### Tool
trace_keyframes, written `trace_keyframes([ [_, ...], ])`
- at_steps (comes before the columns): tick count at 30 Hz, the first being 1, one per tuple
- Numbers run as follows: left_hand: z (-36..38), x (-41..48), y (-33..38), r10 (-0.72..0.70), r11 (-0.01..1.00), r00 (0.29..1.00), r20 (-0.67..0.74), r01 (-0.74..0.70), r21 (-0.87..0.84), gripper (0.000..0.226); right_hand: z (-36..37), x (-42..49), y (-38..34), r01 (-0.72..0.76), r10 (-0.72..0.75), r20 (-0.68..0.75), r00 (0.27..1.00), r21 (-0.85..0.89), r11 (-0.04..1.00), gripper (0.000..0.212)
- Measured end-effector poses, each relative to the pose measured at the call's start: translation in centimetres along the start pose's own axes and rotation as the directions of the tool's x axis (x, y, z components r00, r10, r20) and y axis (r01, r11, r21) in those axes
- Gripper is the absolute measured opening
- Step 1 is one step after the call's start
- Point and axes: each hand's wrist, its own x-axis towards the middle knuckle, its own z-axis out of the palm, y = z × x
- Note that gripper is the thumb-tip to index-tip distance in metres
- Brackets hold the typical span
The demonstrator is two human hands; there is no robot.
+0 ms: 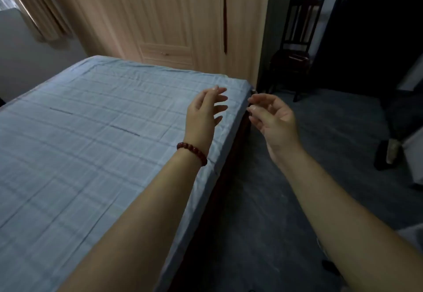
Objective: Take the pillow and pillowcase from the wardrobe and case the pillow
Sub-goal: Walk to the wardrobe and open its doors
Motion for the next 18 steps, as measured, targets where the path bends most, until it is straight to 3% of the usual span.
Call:
trace_keyframes([
  [8, 2.6, 5.3, -0.8, -0.033, 0.999, 0.999, 0.034, 0.033, -0.018, 0.023, -1.2, 5.8, 0.9, -0.021, 0.021, -0.033, 0.999, -0.008, 1.000, 0.023],
  [18, 1.5, 15.5, -0.8, -0.041, 0.999, 0.997, 0.068, 0.041, -0.004, 0.023, 2.5, 14.8, 3.0, -0.016, 0.018, -0.114, 0.993, 0.014, 1.000, 0.019],
])
